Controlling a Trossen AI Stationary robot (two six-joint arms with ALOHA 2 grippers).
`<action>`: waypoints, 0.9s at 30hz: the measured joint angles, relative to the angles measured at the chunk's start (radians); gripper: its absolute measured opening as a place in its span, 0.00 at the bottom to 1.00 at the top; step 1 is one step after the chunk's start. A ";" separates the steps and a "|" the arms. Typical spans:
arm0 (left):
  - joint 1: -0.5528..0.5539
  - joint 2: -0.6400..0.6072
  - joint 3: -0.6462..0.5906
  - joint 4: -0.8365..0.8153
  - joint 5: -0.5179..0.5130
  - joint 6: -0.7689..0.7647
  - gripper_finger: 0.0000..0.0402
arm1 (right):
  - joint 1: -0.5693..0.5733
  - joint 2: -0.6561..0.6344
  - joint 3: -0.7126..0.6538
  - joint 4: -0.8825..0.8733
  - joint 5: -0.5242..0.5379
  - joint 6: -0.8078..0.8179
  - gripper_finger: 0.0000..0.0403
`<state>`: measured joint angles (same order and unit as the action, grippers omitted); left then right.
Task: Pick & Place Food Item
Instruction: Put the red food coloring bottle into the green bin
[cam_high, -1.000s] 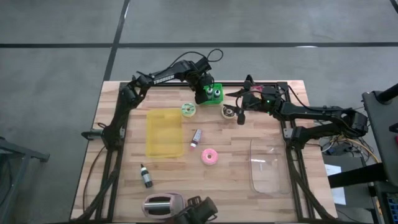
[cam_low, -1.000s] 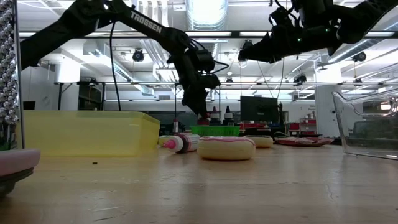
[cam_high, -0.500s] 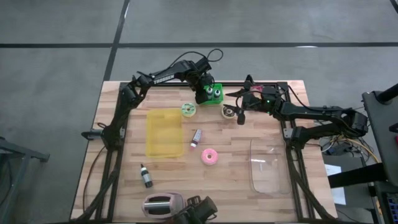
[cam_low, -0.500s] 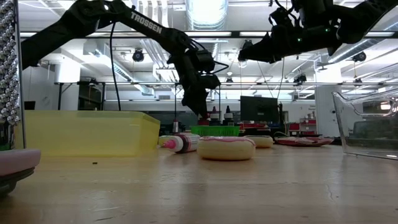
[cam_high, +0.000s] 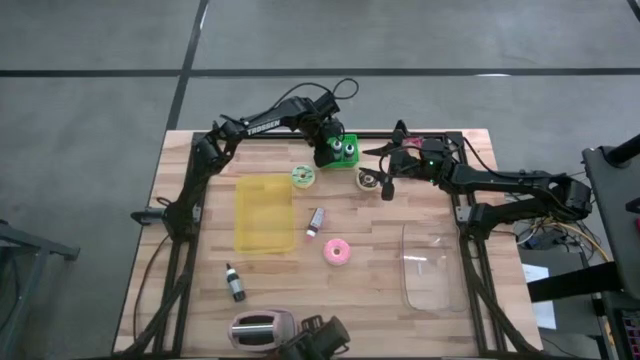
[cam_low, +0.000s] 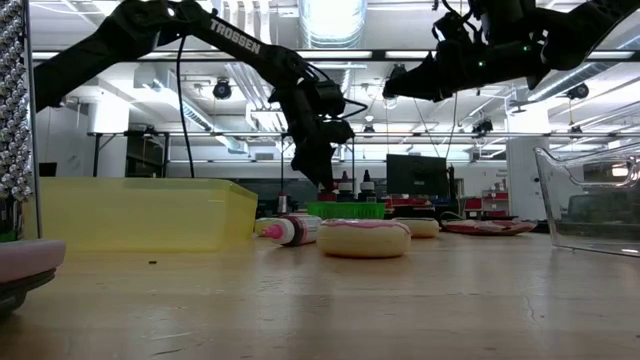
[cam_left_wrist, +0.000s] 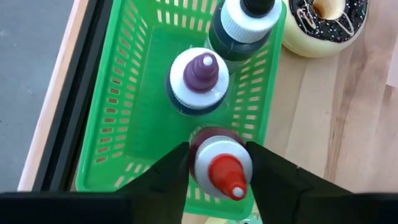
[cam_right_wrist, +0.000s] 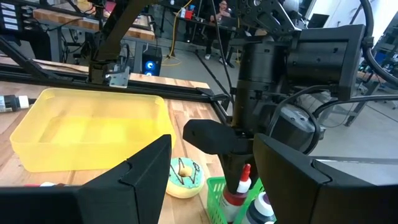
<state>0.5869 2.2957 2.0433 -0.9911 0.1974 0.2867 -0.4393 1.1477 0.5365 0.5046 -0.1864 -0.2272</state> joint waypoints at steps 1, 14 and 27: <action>0.000 -0.002 -0.001 -0.001 0.002 0.001 0.41 | 0.000 0.000 0.000 0.000 0.000 0.000 0.56; -0.003 -0.018 0.011 0.001 0.004 0.000 0.43 | 0.001 0.000 0.000 -0.001 0.000 0.007 0.56; -0.002 -0.027 0.012 0.045 -0.023 0.004 0.43 | 0.000 0.000 0.000 -0.019 0.000 0.006 0.56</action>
<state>0.5846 2.2689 2.0552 -0.9463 0.1744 0.2903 -0.4389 1.1481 0.5365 0.4854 -0.1867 -0.2211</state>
